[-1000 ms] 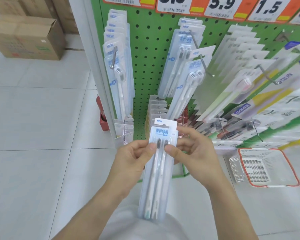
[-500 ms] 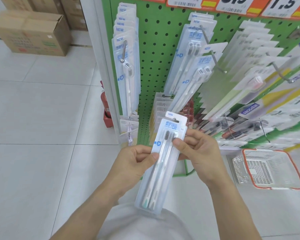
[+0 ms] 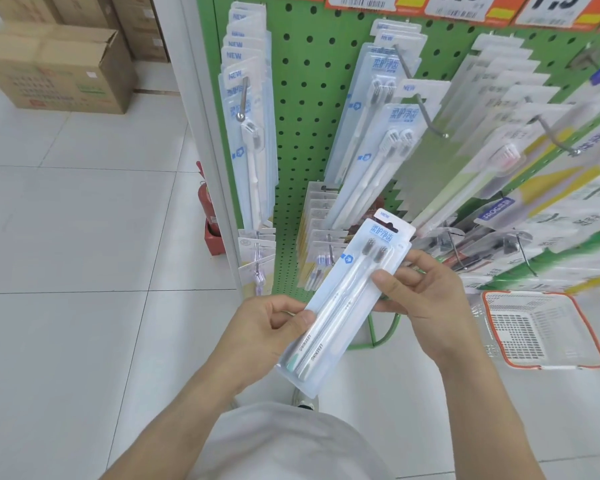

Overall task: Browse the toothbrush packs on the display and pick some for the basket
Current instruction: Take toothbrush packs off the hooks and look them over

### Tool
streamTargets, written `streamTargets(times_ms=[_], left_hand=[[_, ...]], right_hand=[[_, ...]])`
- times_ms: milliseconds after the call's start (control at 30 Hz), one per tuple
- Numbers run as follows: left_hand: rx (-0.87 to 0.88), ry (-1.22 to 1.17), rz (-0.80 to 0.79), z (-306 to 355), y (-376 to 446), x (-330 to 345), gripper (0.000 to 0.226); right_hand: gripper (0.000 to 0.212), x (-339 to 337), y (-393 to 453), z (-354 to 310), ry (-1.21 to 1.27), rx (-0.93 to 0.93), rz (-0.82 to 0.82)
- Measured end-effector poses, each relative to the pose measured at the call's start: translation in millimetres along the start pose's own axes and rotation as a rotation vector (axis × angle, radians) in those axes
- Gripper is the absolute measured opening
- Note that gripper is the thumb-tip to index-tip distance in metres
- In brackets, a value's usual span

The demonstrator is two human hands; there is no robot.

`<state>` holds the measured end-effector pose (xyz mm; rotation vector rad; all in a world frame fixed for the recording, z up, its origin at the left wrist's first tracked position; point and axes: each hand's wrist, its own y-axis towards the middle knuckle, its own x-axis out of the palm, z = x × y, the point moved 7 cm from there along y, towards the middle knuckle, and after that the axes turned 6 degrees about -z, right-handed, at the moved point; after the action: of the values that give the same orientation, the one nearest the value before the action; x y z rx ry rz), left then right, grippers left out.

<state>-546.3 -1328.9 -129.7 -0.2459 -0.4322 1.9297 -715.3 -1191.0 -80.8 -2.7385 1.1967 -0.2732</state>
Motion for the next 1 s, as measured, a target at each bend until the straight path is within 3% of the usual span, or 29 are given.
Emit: streamTargets(times_ms=[300, 500, 867, 1000], left_hand=[[-0.033, 0.084, -0.101, -2.6, 3.9, 4.3, 0.014], [-0.020, -0.054, -0.029, -2.0, 4.7, 7.9, 0.015], [0.033, 0.015, -0.003, -1.9, 3.8, 6.4, 0.015], [0.084, 0.059, 0.007, 3.9, 3.0, 8.2, 0.027]], right_hand=[[0.024, -18.1, -3.9, 9.6, 0.046, -0.032, 0.180], [0.035, 10.6, -10.0, 26.3, -0.061, 0.060, 0.012], [0.025, 5.0, -17.2, 35.8, -0.028, 0.122, 0.038], [0.024, 9.2, -17.3, 37.7, -0.058, 0.114, 0.012]])
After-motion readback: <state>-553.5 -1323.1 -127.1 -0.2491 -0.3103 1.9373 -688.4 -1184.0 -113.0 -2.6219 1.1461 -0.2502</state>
